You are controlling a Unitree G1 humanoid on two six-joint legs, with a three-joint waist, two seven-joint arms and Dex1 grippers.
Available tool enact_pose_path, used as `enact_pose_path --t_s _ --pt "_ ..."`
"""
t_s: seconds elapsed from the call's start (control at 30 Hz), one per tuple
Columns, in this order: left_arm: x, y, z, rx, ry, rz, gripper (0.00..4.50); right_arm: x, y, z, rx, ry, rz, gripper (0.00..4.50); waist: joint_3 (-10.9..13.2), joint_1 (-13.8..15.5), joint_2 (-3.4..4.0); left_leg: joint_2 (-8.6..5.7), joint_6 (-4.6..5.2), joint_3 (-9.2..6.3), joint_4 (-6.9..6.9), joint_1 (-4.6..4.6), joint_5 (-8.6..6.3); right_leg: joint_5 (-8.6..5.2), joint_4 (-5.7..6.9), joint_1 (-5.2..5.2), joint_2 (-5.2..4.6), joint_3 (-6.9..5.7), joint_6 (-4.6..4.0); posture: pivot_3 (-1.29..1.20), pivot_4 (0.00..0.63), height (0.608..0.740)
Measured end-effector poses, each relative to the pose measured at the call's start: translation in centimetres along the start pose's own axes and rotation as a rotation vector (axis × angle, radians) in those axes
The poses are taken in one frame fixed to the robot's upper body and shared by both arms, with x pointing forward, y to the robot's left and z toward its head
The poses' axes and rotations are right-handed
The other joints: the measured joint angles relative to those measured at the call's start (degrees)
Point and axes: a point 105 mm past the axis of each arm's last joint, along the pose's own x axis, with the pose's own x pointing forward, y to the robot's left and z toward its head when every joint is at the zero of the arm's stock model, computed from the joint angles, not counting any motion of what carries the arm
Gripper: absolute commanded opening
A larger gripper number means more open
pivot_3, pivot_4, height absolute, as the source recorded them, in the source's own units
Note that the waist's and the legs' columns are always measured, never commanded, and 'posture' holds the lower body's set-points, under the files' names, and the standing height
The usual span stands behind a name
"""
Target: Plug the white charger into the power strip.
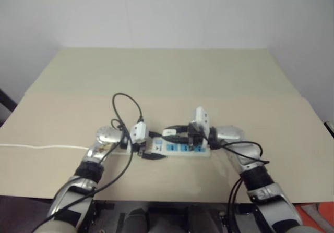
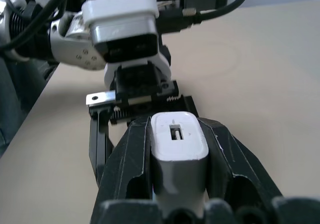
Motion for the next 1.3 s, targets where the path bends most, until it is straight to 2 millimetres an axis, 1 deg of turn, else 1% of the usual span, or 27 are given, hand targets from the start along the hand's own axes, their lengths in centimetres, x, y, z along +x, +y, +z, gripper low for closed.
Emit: enact_pose_path --t_s 0.17,0.37,0.47,0.67,0.83,0.9,1.3 --pt "0.0 0.0 0.0 -0.004 -0.001 0.004 3.29 -0.6 -0.2 -0.3 -0.022 0.012 0.013 1.12 0.00 0.11 -0.01 0.00 0.00 0.00 0.00 0.05 0.00 0.00 0.01 0.05 0.00 0.00 0.00 0.00 0.150 0.740" --pt "0.0 0.0 -0.1 -0.007 0.001 0.008 3.29 -0.6 -0.4 -0.5 -0.032 0.016 0.033 1.12 -0.01 0.07 -0.02 0.00 0.00 0.00 0.00 0.14 0.00 0.00 0.07 0.09 0.01 0.00 -0.01 0.00 0.150 0.740" --pt "-0.2 0.0 -0.2 -0.009 0.003 0.010 3.29 -0.3 -0.3 -0.4 -0.038 0.023 0.041 1.12 -0.02 0.05 -0.03 0.00 0.00 0.00 0.00 0.16 0.00 0.00 0.10 0.09 0.01 0.01 -0.02 0.00 0.150 0.740" --pt "-0.9 -0.1 -0.7 -0.023 0.016 0.025 3.29 1.2 0.0 -0.8 -0.024 0.016 0.039 1.12 -0.14 -1.04 -0.21 0.10 0.00 -0.02 -0.02 0.37 0.00 -0.02 0.22 0.20 0.13 0.03 -0.10 0.00 0.150 0.740" --pt "-1.1 -0.1 -0.9 -0.033 0.026 0.031 3.29 1.6 -0.1 -1.1 -0.014 0.016 0.036 1.12 -0.15 -1.62 -0.21 0.13 0.00 -0.04 -0.12 0.95 0.00 -0.16 0.16 0.77 0.16 0.02 -0.02 0.00 0.150 0.740" --pt "-1.2 -0.1 -0.9 -0.033 0.027 0.032 3.29 1.6 -0.1 -1.1 -0.018 0.018 0.039 1.12 -0.15 -1.63 -0.21 0.13 0.00 -0.04 -0.13 0.98 0.00 -0.32 0.17 0.78 0.16 0.03 0.23 0.00 0.150 0.740" --pt "-0.8 -0.1 -0.8 -0.020 0.025 0.025 3.29 0.5 0.0 -1.4 -0.045 0.037 0.053 1.12 -0.15 -1.33 -0.22 0.12 0.00 -0.04 -0.16 0.93 -0.01 -0.30 0.08 0.79 0.13 0.02 0.18 0.00 0.150 0.740"
